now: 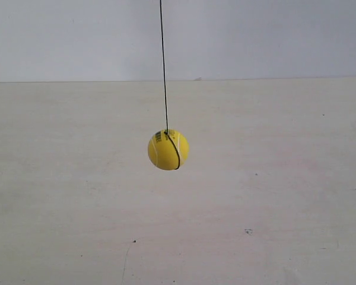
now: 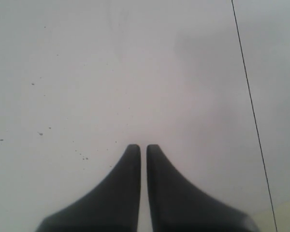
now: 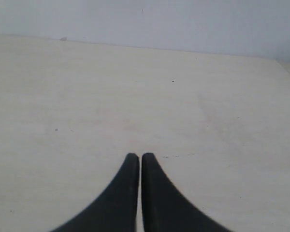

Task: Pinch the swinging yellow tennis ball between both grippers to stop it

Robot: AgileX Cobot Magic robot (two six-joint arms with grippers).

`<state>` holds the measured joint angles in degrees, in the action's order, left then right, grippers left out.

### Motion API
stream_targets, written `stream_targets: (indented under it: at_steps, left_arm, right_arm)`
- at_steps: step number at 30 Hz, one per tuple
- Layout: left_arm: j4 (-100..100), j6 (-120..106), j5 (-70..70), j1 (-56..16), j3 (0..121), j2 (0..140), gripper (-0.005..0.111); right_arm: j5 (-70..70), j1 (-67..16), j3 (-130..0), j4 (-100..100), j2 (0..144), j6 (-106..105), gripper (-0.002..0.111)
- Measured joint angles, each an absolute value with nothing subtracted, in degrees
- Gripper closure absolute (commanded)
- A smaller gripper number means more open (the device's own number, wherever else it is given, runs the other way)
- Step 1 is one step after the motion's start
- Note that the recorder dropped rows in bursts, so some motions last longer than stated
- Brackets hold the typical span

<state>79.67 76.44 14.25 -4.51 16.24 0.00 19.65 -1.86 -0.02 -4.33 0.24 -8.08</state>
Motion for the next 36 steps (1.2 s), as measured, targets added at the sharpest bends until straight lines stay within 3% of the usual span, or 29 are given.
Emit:
stream_targets:
  at_steps: [12,15,19,23,31,36]
  left_arm:
    - [77.3,67.9,13.7,-9.4,15.4,0.0,0.102]
    - [61.2,50.9,11.6,-9.4,13.1,0.0,0.102]
    - [21.9,12.9,4.6,-9.1,10.0,0.0,0.102]
    - [6.0,-2.3,0.0,-5.9,6.2,0.0,0.102]
    - [0.0,-3.7,-3.2,4.9,0.4,0.0,0.102]
    - [0.0,-3.7,-13.4,6.7,0.3,0.0,0.102]
  right_arm:
    - [19.8,-1.9,0.0,-4.3,0.2,-8.1,0.108]
    - [19.8,-1.9,0.0,-4.3,0.2,-8.1,0.108]
    - [19.8,-1.9,0.0,-4.3,0.2,-8.1,0.108]
    - [19.8,-1.9,0.0,-4.3,0.2,-8.1,0.108]
    - [19.8,-1.9,0.0,-4.3,0.2,-8.1,0.108]
    - [19.8,-1.9,0.0,-4.3,0.2,-8.1,0.108]
